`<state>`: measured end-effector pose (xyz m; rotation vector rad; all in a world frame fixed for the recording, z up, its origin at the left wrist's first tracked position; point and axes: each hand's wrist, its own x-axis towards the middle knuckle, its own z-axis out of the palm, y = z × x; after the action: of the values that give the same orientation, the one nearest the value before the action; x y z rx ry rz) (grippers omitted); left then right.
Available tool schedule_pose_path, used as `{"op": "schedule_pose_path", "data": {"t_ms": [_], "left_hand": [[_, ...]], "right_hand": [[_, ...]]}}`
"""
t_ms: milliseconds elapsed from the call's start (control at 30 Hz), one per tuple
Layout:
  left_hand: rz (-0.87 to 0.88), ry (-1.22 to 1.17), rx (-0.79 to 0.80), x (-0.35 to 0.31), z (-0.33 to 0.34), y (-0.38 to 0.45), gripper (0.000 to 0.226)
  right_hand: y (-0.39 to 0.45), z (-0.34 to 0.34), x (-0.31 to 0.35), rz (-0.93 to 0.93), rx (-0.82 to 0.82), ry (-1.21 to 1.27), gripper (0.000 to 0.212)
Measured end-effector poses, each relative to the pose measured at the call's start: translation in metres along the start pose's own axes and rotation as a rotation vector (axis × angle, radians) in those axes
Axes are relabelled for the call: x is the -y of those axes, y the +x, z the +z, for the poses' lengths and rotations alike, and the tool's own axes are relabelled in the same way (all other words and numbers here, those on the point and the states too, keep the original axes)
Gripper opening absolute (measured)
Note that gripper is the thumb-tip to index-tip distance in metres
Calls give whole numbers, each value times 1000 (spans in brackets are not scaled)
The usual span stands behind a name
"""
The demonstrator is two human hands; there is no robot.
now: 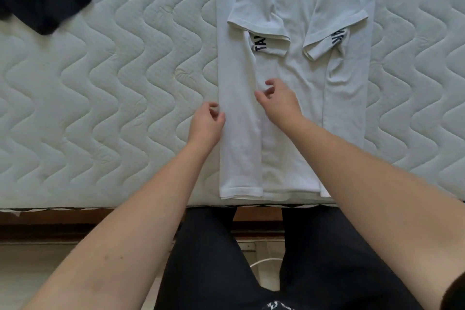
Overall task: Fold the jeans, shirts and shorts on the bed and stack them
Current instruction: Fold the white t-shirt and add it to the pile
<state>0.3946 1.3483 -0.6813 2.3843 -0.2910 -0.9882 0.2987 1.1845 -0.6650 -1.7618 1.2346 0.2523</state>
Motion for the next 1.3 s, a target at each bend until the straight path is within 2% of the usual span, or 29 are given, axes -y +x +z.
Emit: {"op": "schedule_pose_path", "data": {"t_ms": [167,300,400,467,533,600,667,767,900,1000,1133,1200,1300], "left_hand": [[-30,-94,-45,-38,-4,57,39],[-54,20,-65,-51,-10,83,30],[-39,105,-44,-55,-15,88,23],[46,146,-63,-60,-17,88,24],[173,144,-75,-68,-15,88,22],[262,122,-52,-80,-8,90,16],[292,110,-23,-92,1,94,13],[282,71,13,-102,11,101,15],[267,38,42,-98,12,107,20],[291,65,66,-94,11,111,23],[335,98,69,-97,11,112,32],[344,122,77,-100,12,111,37],[299,134,91,-104,11,117,33]], "right_hand": [[56,4,40,22,14,16,44],[67,8,34,59,12,-113,28],[69,4,26,154,-15,-221,34],[72,-5,26,197,-75,-187,41],[76,-14,27,105,-185,-134,39],[79,-18,28,-82,-267,-136,24],[84,-18,32,-231,-246,-186,24],[94,-14,39,-286,-137,-329,37],[103,-10,46,-295,-168,-407,29],[104,-11,48,-294,-246,-310,20],[102,-19,46,-163,-268,0,12],[100,-22,45,-116,-222,28,12],[97,-23,45,-122,-193,-11,12]]}}
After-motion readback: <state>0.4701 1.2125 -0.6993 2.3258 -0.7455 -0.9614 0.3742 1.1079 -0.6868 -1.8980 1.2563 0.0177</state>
